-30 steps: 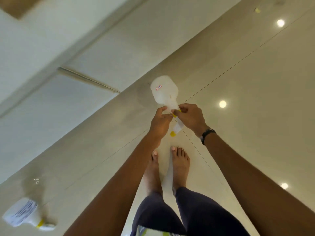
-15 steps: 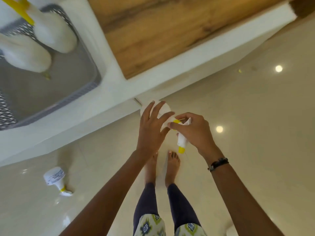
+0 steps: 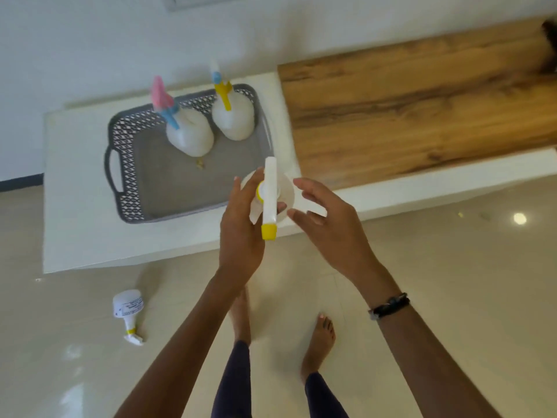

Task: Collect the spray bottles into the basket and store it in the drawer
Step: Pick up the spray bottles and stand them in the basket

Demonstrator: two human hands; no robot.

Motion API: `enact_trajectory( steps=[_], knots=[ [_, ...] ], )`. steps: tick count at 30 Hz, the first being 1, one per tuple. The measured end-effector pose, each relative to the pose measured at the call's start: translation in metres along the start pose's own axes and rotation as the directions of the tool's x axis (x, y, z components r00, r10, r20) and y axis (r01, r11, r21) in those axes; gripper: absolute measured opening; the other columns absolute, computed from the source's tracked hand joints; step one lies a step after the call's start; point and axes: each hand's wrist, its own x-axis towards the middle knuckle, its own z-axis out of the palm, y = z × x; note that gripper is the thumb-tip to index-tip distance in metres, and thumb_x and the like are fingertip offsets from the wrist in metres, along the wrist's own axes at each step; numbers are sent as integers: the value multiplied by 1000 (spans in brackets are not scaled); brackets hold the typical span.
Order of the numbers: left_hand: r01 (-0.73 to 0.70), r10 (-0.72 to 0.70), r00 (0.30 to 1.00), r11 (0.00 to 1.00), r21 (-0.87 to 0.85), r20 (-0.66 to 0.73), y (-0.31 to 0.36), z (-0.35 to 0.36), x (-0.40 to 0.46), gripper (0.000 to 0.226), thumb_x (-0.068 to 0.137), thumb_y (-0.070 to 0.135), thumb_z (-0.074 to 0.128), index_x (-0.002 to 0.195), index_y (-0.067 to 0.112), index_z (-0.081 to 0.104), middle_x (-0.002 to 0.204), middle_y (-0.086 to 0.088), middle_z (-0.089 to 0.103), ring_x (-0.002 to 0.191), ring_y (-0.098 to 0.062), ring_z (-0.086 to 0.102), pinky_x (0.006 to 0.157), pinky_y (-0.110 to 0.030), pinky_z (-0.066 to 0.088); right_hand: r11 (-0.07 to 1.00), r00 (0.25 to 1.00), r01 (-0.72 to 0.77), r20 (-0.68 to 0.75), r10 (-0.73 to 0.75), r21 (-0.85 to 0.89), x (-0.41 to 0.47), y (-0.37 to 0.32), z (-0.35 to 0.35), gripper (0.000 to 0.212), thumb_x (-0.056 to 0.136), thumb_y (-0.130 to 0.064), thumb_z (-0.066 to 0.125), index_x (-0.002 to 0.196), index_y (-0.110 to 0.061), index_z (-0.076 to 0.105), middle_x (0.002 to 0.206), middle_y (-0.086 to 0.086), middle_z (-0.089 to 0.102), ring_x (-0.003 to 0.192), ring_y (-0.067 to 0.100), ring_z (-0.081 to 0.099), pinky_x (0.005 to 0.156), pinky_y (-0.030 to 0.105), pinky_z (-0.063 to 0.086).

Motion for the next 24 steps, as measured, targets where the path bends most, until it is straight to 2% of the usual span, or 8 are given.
enact_trajectory(
  steps=[2,5,8,11,13,18,22,24],
  knots=[
    [-8,9,999,1000,22,-31,-11,-30,12,53,86,17,68,132,26,43,127,-4,61,124,-24,54,98,-46,49,996,996,89,32,-88,-25,16,-10,35,52,86,-16,67,133,-22,48,136,-6,53,119,2,47,98,20,45],
    [8,-9,998,1000,-19,-62,-28,-76,31,41,88,6,64,126,13,51,116,1,62,103,6,61,93,-22,49,981,982,187,26,-186,-49,44,-21,96,55,83,-16,70,134,-17,47,136,-1,53,124,8,48,104,30,45],
    [35,-35,995,999,5,-95,-51,-119,50,39,87,10,65,123,18,52,112,-3,62,98,2,59,89,-18,48,966,968,252,8,-252,-62,70,-29,159,51,80,-12,71,128,-12,53,130,5,58,121,18,52,99,42,47],
    [92,-95,989,995,-37,-109,-77,-153,70,36,86,14,66,110,34,50,97,11,60,86,16,58,76,-2,44,963,965,259,-16,-260,-70,94,-38,210,49,80,-9,70,127,-12,54,129,7,58,121,20,53,99,43,47],
    [144,-150,981,988,-60,-126,-93,-167,86,34,85,16,67,105,35,48,92,19,56,81,23,55,71,2,43,964,965,251,-49,-256,-93,109,-41,237,49,80,-7,70,126,-11,55,130,9,58,121,22,53,99,44,48],
    [169,-184,975,978,-121,-124,-138,-182,131,37,85,17,67,121,12,57,96,17,60,80,16,59,74,-6,46,941,949,247,-139,-283,-230,151,-43,279,46,81,-6,68,126,-8,56,128,9,60,119,22,56,98,40,49],
    [158,-169,982,980,-124,-88,-159,-183,162,38,84,20,67,119,12,57,107,1,66,95,-8,64,84,-24,51,931,935,252,-183,-305,-264,179,-43,294,43,82,-4,66,123,-6,57,124,8,62,114,21,58,93,38,52],
    [149,-157,985,983,-105,-69,-166,-184,174,37,84,21,67,118,11,58,106,-2,66,93,-10,64,80,-17,49,932,937,244,-185,-298,-267,190,-41,298,42,82,-3,66,123,-6,57,122,8,62,113,21,59,90,39,54]
  ],
)
